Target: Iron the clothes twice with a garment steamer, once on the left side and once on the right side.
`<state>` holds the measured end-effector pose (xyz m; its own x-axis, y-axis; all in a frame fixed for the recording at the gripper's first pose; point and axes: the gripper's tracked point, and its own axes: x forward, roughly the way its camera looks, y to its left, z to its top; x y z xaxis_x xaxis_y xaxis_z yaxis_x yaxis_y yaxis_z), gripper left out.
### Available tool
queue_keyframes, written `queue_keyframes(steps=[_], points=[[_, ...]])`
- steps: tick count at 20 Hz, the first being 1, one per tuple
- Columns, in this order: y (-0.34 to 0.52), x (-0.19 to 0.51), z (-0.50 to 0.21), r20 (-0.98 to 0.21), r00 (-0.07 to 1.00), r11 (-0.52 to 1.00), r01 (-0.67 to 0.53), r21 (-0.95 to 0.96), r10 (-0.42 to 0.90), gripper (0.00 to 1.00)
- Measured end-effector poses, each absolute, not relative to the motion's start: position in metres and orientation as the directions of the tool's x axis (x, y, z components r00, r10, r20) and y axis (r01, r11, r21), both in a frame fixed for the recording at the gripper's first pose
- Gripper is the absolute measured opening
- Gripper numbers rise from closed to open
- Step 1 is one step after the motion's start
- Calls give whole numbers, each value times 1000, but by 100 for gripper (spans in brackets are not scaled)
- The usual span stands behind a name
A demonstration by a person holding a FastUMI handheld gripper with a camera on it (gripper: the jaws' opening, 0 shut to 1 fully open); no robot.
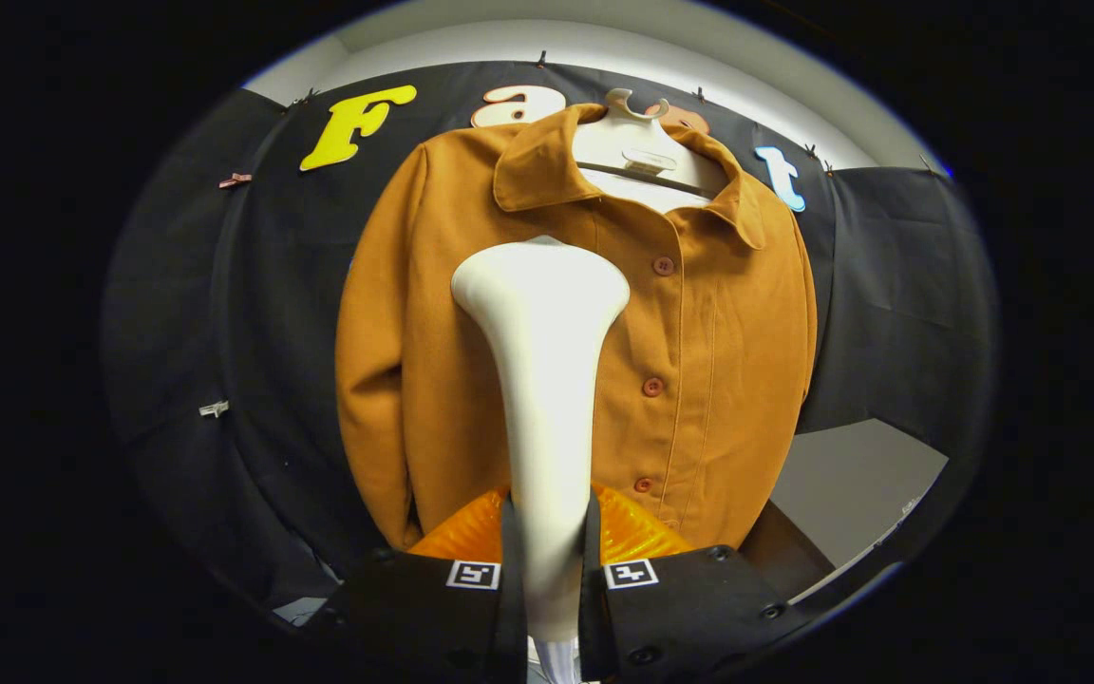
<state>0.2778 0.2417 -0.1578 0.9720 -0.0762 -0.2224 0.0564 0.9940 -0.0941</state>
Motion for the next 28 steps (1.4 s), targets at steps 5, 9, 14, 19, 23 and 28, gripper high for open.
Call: queue_keyframes(steps=[5,9,14,19,23,28], points=[[240,280,-182,-205,975,990,59,-131,-85,25],[242,275,-216,-223,971,987,47,-156,-82,25],[240,266,-264,-226,971,983,32,-183,-74,25],[237,251,-323,-294,953,979,8,-202,-69,25],[228,237,-364,-336,938,978,10,-210,-82,25],[213,223,-409,-390,916,976,8,-217,-94,25]])
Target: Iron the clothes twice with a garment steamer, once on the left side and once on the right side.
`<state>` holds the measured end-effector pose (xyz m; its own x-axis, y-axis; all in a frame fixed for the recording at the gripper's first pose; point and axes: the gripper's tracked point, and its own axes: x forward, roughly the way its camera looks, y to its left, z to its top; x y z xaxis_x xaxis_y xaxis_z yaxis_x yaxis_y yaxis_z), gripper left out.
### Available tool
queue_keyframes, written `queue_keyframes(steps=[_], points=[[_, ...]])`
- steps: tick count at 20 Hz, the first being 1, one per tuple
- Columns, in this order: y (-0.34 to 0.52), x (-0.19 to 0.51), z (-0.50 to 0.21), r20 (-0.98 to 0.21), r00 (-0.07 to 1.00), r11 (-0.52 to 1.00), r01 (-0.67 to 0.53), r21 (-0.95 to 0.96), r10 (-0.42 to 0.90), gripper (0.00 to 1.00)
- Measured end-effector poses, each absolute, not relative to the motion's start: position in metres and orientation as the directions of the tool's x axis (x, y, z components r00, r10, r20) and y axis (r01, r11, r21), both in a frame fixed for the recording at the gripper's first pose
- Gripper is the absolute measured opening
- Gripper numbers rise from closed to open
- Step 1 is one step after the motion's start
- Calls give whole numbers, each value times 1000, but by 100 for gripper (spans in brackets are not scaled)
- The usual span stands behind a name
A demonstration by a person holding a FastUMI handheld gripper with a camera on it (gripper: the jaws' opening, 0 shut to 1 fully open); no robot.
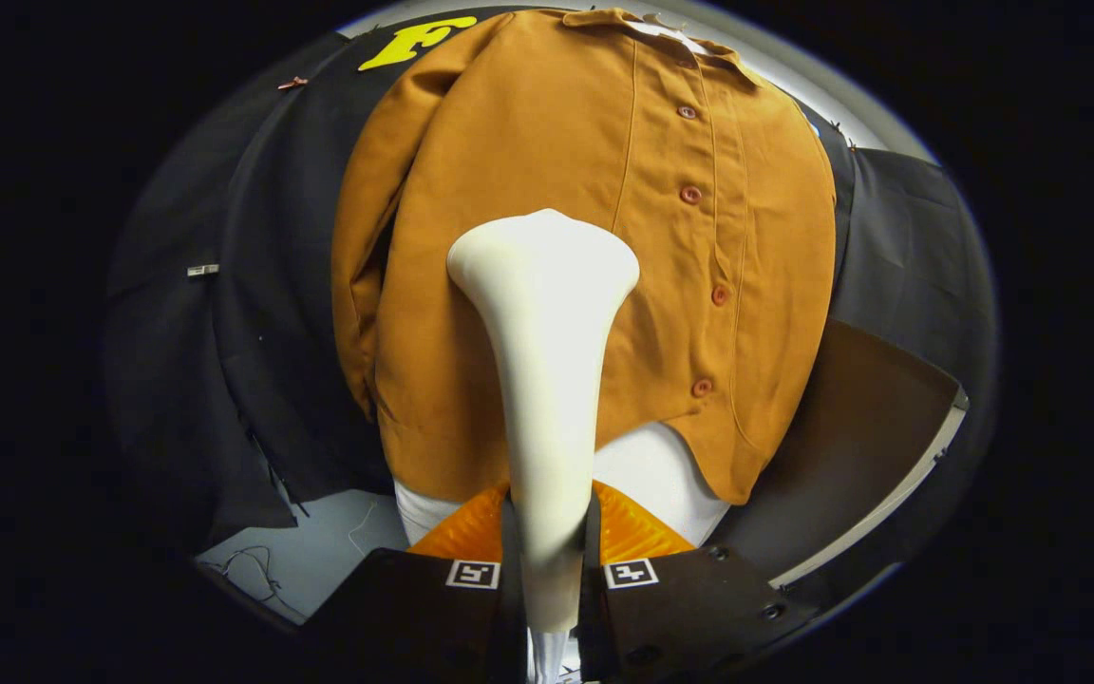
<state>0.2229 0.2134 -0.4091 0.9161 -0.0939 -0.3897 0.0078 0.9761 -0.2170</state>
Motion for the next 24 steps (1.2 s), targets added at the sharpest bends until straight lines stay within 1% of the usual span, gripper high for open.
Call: queue_keyframes(steps=[5,9,12,19,24], points=[[205,201,-439,-442,894,980,-9,-199,-81,25],[192,174,-425,-445,892,983,-3,-184,-81,25],[185,157,-391,-416,907,986,-1,-169,-71,25],[178,120,-277,-337,941,993,-6,-121,-35,25],[183,97,-201,-296,955,997,-34,-63,14,25]])
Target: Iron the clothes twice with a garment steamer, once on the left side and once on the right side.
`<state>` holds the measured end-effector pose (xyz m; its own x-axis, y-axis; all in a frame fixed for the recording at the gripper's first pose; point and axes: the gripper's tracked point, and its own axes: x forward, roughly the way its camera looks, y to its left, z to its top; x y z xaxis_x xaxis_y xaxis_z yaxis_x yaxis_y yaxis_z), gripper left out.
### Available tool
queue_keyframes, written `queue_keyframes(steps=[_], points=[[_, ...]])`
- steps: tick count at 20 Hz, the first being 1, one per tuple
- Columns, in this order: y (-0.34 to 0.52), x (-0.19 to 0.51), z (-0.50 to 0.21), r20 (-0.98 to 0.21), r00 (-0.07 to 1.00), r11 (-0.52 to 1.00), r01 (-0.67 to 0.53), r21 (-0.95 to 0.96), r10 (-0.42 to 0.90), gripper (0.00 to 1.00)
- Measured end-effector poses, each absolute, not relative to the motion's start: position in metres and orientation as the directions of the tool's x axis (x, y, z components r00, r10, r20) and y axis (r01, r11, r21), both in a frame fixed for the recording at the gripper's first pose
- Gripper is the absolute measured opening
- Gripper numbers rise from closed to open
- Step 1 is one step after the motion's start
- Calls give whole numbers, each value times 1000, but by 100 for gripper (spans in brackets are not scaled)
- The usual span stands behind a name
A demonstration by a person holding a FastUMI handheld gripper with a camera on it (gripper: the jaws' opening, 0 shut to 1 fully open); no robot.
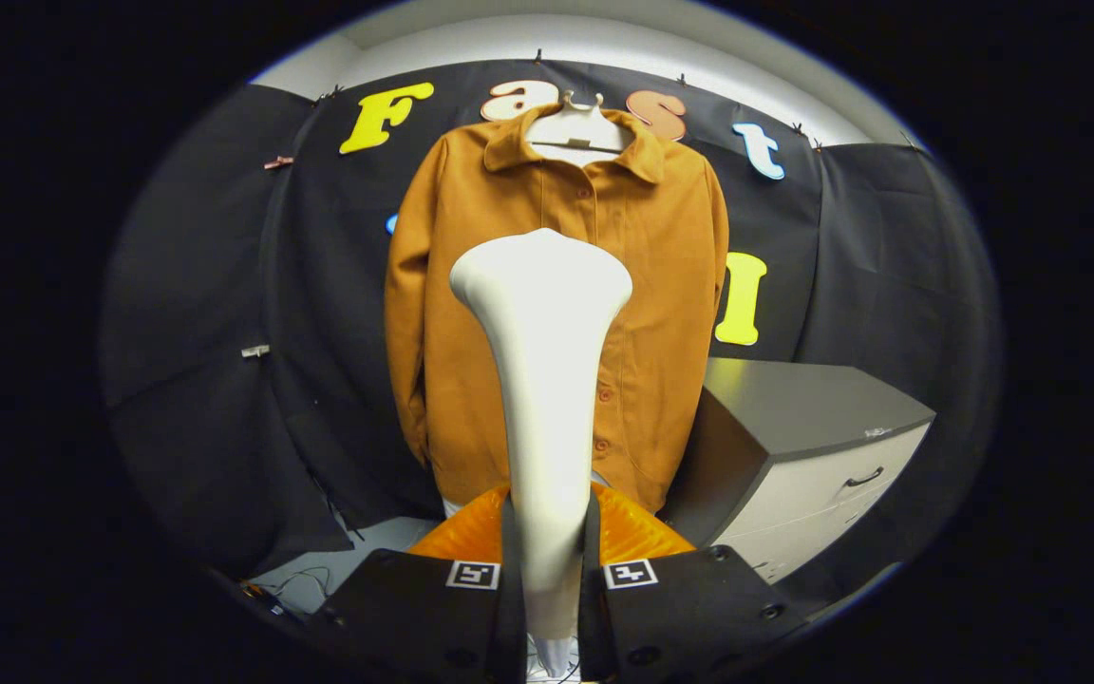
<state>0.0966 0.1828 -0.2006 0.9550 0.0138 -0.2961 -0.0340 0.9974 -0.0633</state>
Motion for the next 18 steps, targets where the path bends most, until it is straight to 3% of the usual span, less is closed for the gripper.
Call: queue_keyframes(steps=[18], points=[[157,51,-19,-150,989,999,-25,-38,19,25]])
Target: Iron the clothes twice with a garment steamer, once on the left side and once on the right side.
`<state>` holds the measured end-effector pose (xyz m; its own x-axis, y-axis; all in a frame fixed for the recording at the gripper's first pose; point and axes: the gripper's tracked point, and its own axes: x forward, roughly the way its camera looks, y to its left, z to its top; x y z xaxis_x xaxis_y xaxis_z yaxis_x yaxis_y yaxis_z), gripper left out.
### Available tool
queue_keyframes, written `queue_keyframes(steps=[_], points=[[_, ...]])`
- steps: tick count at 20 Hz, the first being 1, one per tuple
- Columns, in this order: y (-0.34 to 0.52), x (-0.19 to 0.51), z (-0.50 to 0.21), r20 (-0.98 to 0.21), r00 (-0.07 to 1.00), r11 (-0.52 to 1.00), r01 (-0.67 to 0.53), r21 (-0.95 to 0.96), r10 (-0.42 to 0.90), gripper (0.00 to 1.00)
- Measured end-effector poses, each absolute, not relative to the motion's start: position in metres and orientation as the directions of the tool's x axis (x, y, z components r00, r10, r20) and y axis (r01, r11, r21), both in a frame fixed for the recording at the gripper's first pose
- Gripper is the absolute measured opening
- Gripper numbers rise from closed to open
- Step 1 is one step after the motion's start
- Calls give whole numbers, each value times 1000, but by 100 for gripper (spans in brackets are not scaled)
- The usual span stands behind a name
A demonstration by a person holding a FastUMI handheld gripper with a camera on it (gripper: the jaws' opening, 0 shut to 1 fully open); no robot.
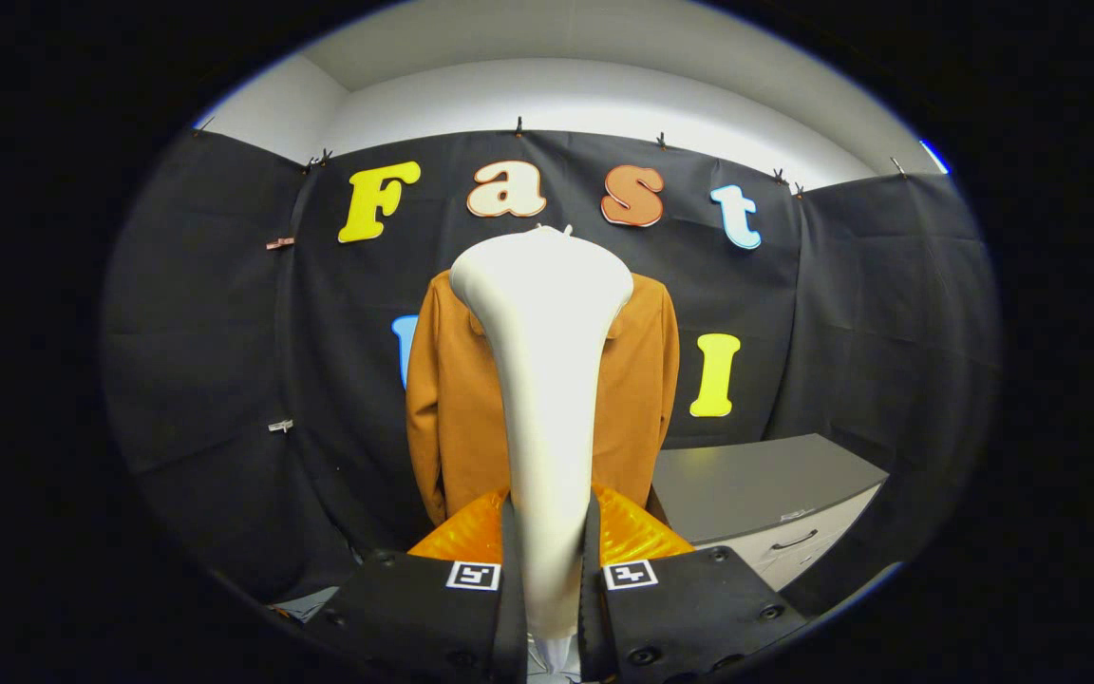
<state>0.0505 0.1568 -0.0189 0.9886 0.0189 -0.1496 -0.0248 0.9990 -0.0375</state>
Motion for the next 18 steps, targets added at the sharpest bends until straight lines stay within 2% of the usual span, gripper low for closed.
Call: queue_keyframes(steps=[6,18], points=[[136,44,13,-113,993,999,13,-33,-17,25],[130,36,25,-74,997,999,29,-36,-32,25]])
